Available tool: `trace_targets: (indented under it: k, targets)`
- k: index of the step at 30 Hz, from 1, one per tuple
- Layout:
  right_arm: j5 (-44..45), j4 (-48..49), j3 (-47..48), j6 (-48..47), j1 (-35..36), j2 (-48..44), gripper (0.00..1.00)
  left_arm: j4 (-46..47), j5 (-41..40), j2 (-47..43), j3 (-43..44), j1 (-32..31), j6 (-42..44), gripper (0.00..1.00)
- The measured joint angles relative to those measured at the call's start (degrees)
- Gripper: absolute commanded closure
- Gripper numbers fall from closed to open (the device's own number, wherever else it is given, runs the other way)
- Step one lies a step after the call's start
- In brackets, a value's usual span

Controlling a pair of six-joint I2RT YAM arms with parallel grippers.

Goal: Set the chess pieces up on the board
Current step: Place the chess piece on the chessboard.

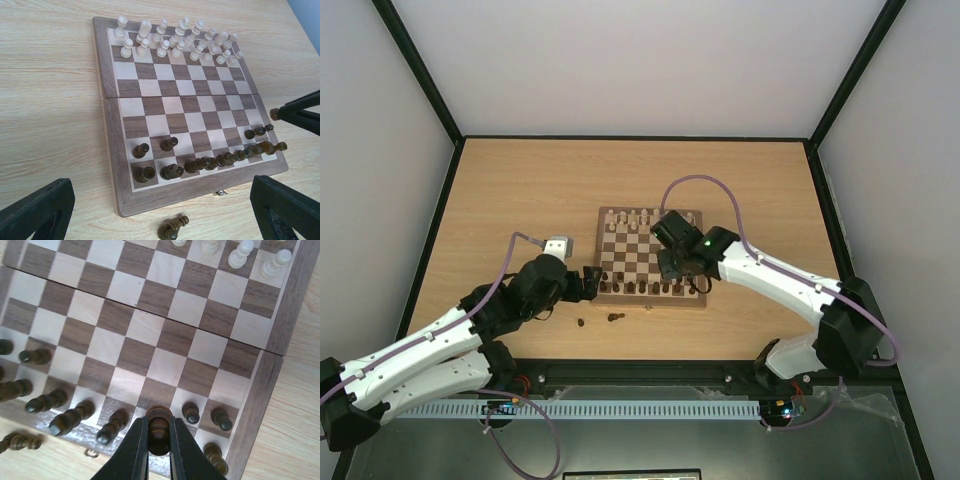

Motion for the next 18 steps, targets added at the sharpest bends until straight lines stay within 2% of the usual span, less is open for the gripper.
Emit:
trace_targets:
  k: [10,18]
  targets:
    - [-2.12,0.61,1.84,-3.89,-2.38,9.88,0.96,-0.07,-0.02,-0.07,-0.02,0.24,-0.17,0.01]
    - [-3.41,1.42,1.86,-4.9,-2.45,13.03,0.94,-0.11,-0.04,-0.35,-0.04,0.24,-0.28,0.01]
